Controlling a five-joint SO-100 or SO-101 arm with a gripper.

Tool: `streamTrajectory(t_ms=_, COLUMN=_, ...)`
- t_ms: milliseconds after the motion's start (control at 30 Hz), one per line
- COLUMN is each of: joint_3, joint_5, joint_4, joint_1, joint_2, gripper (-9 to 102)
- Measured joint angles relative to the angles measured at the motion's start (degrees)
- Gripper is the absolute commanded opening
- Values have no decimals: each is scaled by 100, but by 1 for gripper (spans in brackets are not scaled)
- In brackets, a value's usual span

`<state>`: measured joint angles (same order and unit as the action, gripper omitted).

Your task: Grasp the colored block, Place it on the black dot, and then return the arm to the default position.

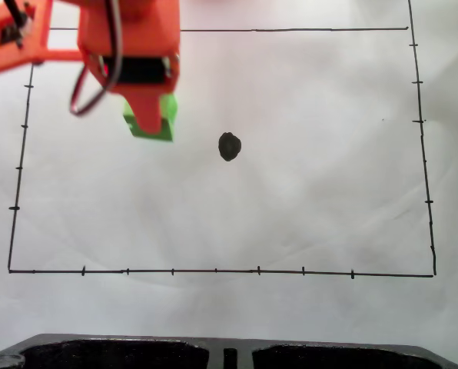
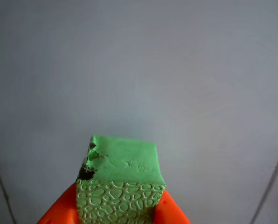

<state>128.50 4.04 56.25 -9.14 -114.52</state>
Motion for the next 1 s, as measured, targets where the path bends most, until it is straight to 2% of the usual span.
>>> streamTrajectory(t_ms=433, joint_3=-387, joint_5=-360, joint_4=-70, joint_1=1336, joint_2=782, gripper=10)
streamTrajectory(t_ms=867, joint_3=-396, joint_5=-431, joint_4=-290, joint_1=1485, joint_2=1239, gripper=11)
streamTrajectory(t_ms=1000, joint_3=-404, joint_5=-431, joint_4=-334, joint_1=1512, joint_2=1336, gripper=15)
